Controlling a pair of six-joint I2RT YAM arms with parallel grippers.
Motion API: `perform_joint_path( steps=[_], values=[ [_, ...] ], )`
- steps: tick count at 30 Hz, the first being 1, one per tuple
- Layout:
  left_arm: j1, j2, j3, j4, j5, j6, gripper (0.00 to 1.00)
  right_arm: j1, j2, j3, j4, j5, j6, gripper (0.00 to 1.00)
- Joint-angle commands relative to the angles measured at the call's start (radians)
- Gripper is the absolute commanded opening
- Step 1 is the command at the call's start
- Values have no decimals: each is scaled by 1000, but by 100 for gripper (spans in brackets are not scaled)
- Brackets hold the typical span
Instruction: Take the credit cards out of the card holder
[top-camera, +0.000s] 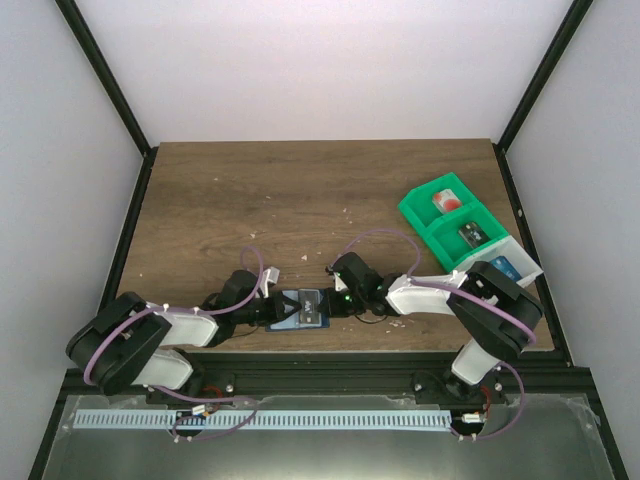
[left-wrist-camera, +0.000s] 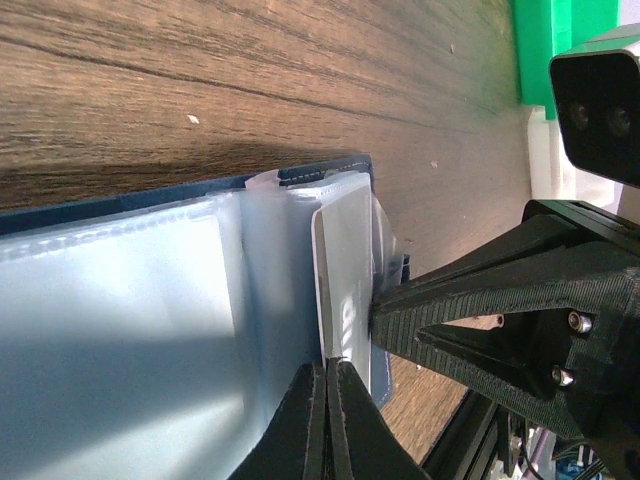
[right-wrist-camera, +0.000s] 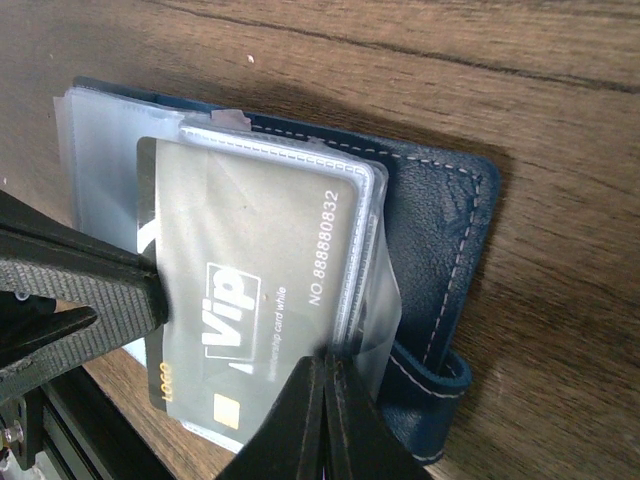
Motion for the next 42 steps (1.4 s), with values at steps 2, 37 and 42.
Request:
perform_joint_path(
  steps=[2,37,42],
  values=[
    [4,-41,-17,-20,-6,14,0,8,22,-41,-36,32,10,1],
    [121,-441,47,-499,-50,188,0,8,-33,-36,-63,57,-35,3],
    [121,-530,82,-607,-145,203,0,9,-81,-5,-86,39,-90,6]
  ],
)
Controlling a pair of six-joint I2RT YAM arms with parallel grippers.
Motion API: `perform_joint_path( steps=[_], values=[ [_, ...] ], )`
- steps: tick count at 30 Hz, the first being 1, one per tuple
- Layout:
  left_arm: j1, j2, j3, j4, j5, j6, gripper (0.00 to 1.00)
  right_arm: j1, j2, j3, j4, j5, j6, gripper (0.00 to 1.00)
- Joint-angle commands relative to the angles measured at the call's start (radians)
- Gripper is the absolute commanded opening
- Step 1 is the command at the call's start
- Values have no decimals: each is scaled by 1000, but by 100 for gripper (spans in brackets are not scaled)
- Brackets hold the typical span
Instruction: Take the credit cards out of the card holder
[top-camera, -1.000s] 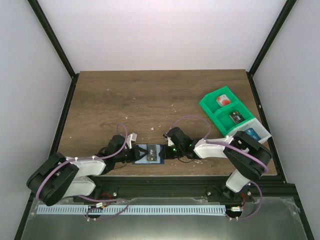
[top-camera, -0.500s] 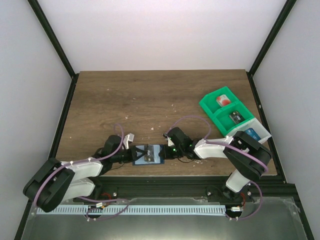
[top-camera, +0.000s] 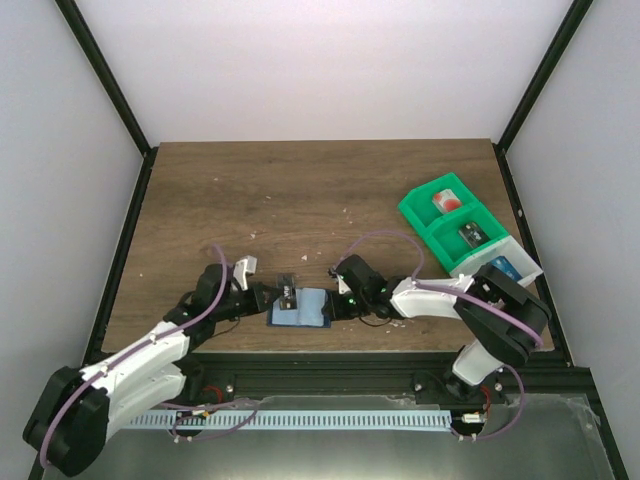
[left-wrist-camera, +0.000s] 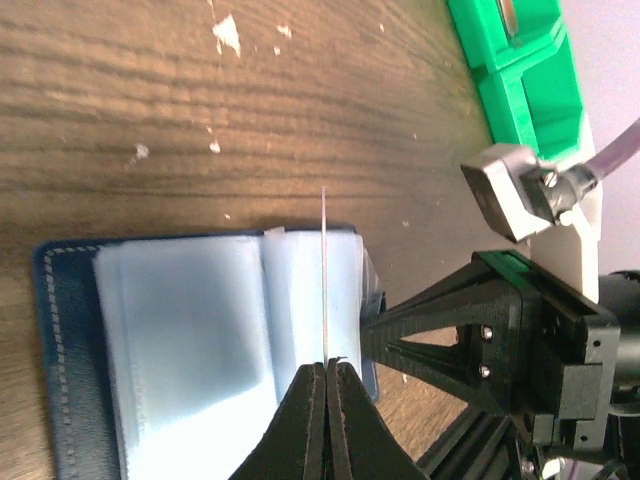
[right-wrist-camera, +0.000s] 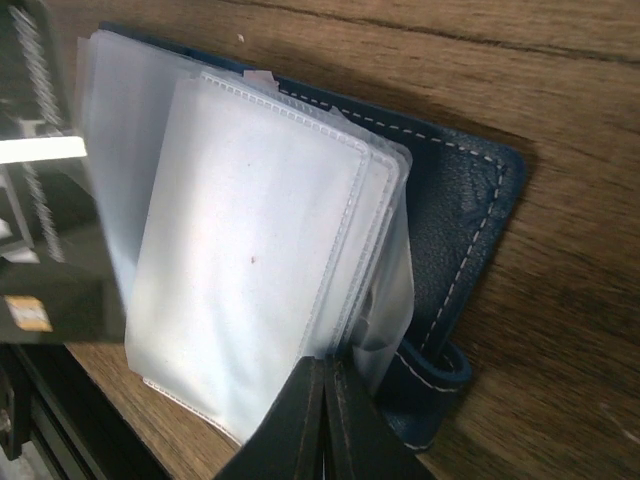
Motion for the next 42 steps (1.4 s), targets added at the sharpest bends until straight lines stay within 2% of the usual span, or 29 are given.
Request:
perform_joint_path(
  steps=[1,5,11,17,21,27,42],
  values=[
    [4,-71,46,-123,-86,43,0,7,-65,37,-90,16,-78,7],
    [5,-111,88,-120,6,111,0,7,-198,78,-159,10,-178,13],
    [5,-88,182,-118,277,180,0,7,-413,171,-330,-66,-349,27],
    [4,-51,255,-145,553,236,0,6,-494,301,-570,-161,-415,29],
    [3,-50,263,-147,664,263,0,-2,-546,361,-622,-201,-406,29],
    [-17,-51,237,-90,724,240,0,-19,-522,438,-670,-261,-426,32],
    [-19,-24,232,-51,770,237,0,-52,-426,415,-628,-367,-461,30]
  ],
)
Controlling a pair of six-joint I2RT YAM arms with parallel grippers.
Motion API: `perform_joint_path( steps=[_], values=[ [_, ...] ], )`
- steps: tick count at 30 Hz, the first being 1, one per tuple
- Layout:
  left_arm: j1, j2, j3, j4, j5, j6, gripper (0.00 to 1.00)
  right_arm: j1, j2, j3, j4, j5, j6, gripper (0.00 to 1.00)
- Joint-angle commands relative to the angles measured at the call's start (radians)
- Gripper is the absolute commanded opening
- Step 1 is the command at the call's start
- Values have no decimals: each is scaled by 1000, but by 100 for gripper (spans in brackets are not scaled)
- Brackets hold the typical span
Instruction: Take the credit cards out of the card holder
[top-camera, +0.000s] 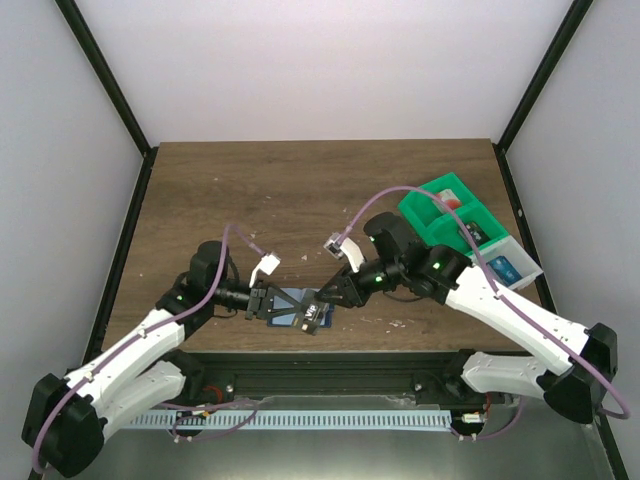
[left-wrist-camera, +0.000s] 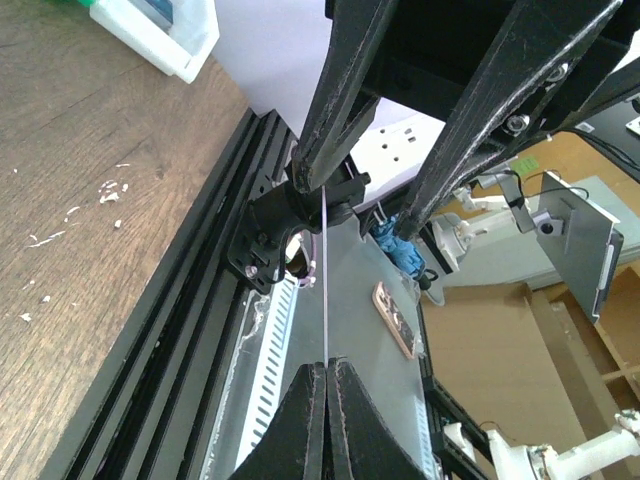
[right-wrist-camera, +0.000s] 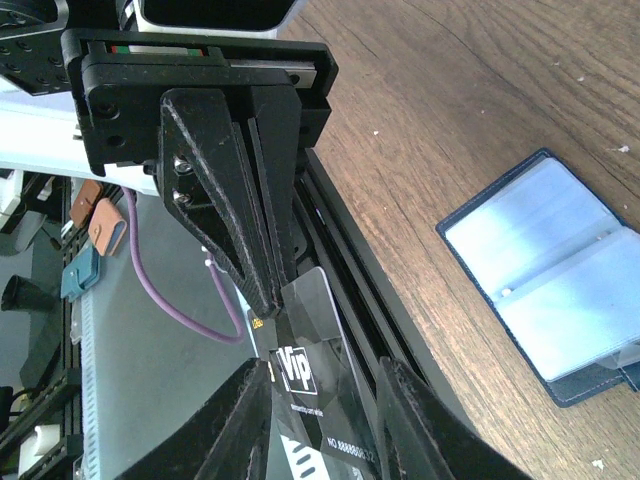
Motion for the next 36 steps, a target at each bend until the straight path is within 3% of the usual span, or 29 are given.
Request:
perform_joint_path(
  steps=[1,6,12,15,18,22,28,36],
  values=[
    [-4,7,-9,36,38,11,0,-19,12,3,17,-62,-26,29],
    [-5,0,-8,40,47,8,0,-30,28,-7,27,-99,-40,14],
    [-4,-2,-11,45,55,7,0,-45,41,-15,33,-165,-59,18],
    [-4,-4,-12,46,51,7,0,-52,35,-26,50,-201,-61,3],
    [-3,1,-10,42,22,3,0,-67,22,-42,75,-222,-46,1],
    [-2,4,18,-49,-83,40,46,-85,0,-83,157,-212,21,0],
    [-3,-14,70,-152,-295,85,98,-126,-49,-160,289,-70,163,0],
    [-2,-72,82,-189,-618,87,100,-283,-102,-209,383,172,320,1]
  ],
)
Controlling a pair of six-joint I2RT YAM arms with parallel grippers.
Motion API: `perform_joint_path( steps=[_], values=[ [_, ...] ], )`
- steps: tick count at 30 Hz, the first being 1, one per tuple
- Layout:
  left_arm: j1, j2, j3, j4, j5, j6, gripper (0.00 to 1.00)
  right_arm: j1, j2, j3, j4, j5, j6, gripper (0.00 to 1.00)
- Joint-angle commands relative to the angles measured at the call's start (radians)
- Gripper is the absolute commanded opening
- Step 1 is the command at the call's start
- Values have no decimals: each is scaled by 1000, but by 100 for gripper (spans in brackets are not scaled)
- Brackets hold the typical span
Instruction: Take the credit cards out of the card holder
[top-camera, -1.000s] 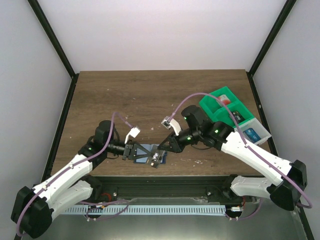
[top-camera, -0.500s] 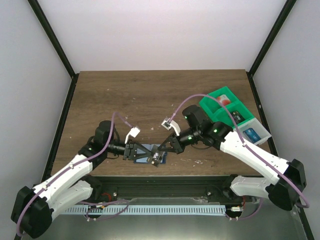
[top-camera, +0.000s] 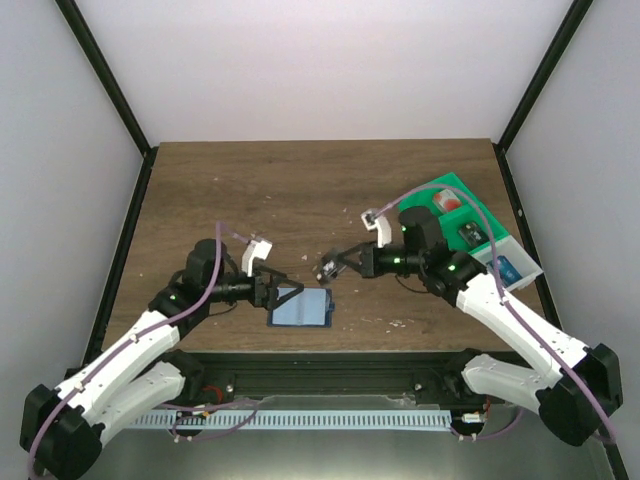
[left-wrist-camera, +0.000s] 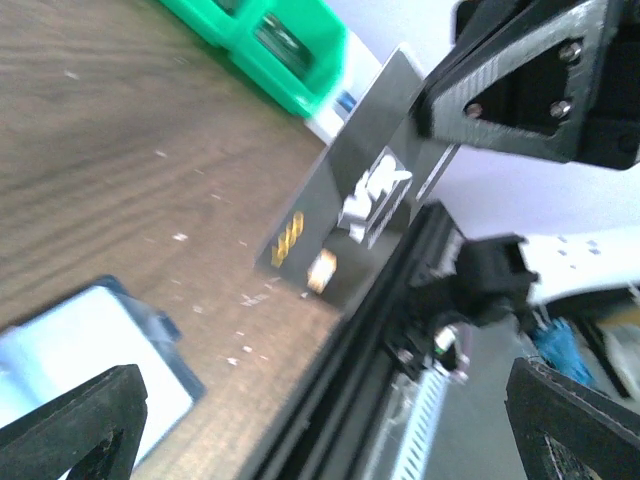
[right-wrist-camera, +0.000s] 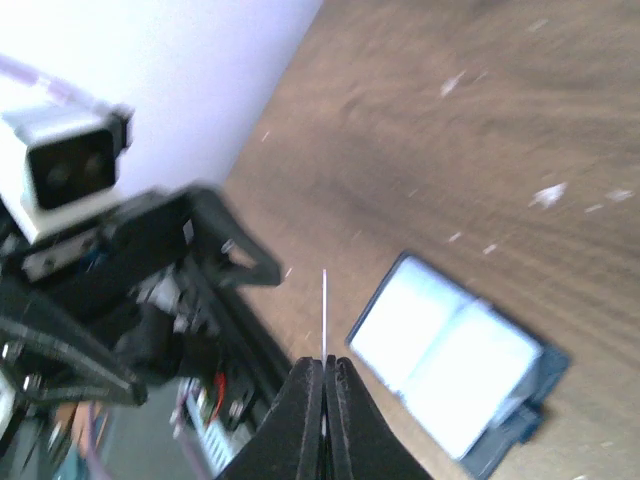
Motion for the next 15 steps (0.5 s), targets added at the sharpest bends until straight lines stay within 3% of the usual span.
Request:
perform_joint_path(
  steps=[1,5,10,15],
  values=[
    [-1,-48,16,-37,-256,17,100,-85,-31,-14,84,196,103,1],
    [-1,-87,-26,-17,-357,11,100,-172,-31,-39,113,337,155,1],
    [-1,-78,-58,36,-340,-17,100,-314,-51,-105,208,446,242,0],
    [-1,-47,9,-55,-364,51,100,-441,-51,-110,221,541,235,1]
  ],
)
